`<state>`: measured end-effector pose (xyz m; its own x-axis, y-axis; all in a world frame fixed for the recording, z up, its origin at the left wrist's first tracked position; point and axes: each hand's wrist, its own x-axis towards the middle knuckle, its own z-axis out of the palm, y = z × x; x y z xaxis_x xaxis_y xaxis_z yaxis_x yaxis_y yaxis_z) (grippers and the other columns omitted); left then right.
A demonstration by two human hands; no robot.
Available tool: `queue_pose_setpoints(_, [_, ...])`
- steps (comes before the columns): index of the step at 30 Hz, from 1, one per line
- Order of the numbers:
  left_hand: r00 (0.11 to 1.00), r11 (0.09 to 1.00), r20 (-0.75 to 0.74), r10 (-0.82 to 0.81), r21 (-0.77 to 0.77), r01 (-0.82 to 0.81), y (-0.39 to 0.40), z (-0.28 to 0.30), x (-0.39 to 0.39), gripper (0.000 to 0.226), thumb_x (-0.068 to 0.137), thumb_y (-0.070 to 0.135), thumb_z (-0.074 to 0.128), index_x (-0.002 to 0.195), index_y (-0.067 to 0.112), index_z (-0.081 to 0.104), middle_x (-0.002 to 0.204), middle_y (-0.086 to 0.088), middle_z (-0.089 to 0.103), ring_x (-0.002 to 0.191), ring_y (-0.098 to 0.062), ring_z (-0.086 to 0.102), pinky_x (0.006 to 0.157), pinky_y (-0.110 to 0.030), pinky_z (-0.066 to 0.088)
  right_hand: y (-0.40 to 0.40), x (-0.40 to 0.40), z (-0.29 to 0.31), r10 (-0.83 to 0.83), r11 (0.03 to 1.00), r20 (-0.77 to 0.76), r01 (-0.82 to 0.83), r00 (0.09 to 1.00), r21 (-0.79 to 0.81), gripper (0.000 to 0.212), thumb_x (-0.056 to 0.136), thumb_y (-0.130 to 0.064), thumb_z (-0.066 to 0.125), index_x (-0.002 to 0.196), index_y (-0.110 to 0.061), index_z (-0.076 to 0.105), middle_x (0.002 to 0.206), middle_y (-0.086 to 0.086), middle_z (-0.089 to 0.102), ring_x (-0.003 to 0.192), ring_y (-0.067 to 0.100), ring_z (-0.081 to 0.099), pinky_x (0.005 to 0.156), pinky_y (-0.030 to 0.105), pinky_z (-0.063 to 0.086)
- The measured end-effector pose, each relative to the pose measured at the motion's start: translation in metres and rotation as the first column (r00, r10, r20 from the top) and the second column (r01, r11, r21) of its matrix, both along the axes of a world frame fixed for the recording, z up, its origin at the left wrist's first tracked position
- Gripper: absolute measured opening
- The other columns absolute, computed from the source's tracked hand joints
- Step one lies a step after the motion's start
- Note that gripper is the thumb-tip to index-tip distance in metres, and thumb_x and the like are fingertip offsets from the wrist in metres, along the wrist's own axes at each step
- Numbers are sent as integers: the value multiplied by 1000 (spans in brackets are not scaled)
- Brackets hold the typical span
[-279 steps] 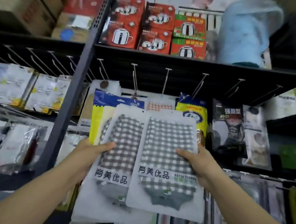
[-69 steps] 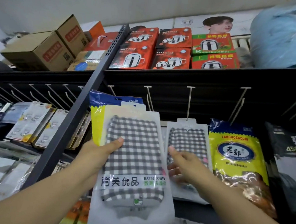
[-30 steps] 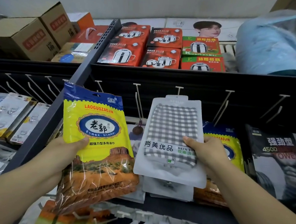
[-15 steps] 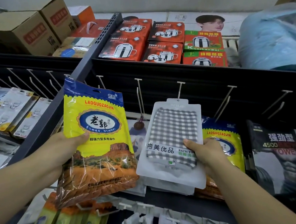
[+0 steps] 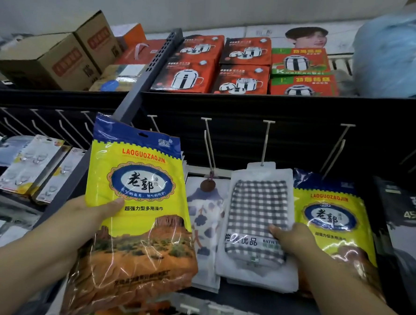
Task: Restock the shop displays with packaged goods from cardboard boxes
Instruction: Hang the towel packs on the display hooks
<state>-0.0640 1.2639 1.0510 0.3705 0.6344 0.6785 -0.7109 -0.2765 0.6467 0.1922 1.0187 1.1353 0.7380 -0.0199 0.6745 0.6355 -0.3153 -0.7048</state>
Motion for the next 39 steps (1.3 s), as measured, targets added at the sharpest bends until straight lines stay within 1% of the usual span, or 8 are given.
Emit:
queue_pose_setpoints(7, [1000, 1000, -11, -20, 10, 20, 0, 0, 1, 10, 89, 17, 61, 92, 10, 68, 74, -4, 75, 78, -26, 67, 65, -33, 46, 13, 7, -4, -46, 997, -77, 41, 996, -68, 63, 89, -43, 62, 128, 5, 49, 125, 21, 57, 112, 36, 55, 88, 37, 46])
queue_pose_setpoints(12, [1000, 999, -8, -28, 43, 28, -6, 0, 3, 9, 90, 18, 59, 93, 14, 67, 72, 2, 75, 79, -20, 67, 63, -31, 43, 17, -7, -14, -76, 997, -94, 75, 993, -13, 66, 89, -35, 65, 134, 5, 36, 129, 22, 50, 115, 37, 52, 79, 34, 42])
queue_pose_setpoints(17, [996, 997, -24, -81, 14, 81, -14, -2, 8, 9, 89, 20, 62, 93, 16, 69, 80, -2, 76, 74, -21, 65, 62, -32, 45, 12, -35, -36, -385, 879, 402, 463, 831, -116, 74, 83, -31, 70, 141, -15, 27, 143, 11, 26, 128, 31, 31, 106, 44, 31])
queue_pose_setpoints(20, [995, 995, -5, -99, -7, 99, -19, 0, 16, 13, 86, 23, 66, 97, 17, 68, 83, 1, 76, 88, -23, 64, 76, -35, 46, 15, -76, -39, 57, 991, 393, -3, 918, -136, 56, 91, -40, 59, 137, -19, 37, 127, 2, 47, 108, 16, 52, 89, 35, 49])
queue_pose_setpoints(22, [993, 993, -6, -118, -27, 117, -27, 1, 25, 17, 83, 26, 69, 97, 17, 67, 85, 3, 74, 95, -23, 62, 82, -36, 45, 20, -106, -47, 385, 920, 202, -355, 901, -167, 52, 90, -53, 51, 131, -22, 43, 109, -6, 58, 91, 6, 59, 71, 26, 49])
queue_pose_setpoints(27, [982, 981, -12, -190, -45, 189, -59, 4, 40, 12, 79, 21, 69, 89, 14, 66, 73, -2, 68, 60, -16, 53, 50, -26, 34, 17, -134, -67, 638, 770, 31, -638, 769, -29, 22, 87, -40, 66, 100, -23, 63, 88, -1, 76, 82, 19, 72, 78, 40, 59])
queue_pose_setpoints(34, [898, 902, -168, -408, 76, 424, -93, -1, 66, 9, 88, 18, 60, 85, 9, 63, 68, -5, 71, 51, -16, 63, 54, -28, 49, -53, -115, -71, 439, 889, 153, -453, 885, 71, 9, 89, -18, 67, 95, -12, 66, 74, -1, 75, 67, 14, 72, 59, 26, 57])
queue_pose_setpoints(39, [965, 962, -141, -220, 134, 239, -93, -3, 76, 14, 94, 7, 54, 81, 2, 59, 57, -11, 63, 42, -16, 57, 36, -20, 45, -120, -92, -62, 236, 947, 182, -268, 954, 176, 14, 88, -17, 67, 97, -7, 68, 82, 8, 75, 75, 25, 72, 70, 38, 58])
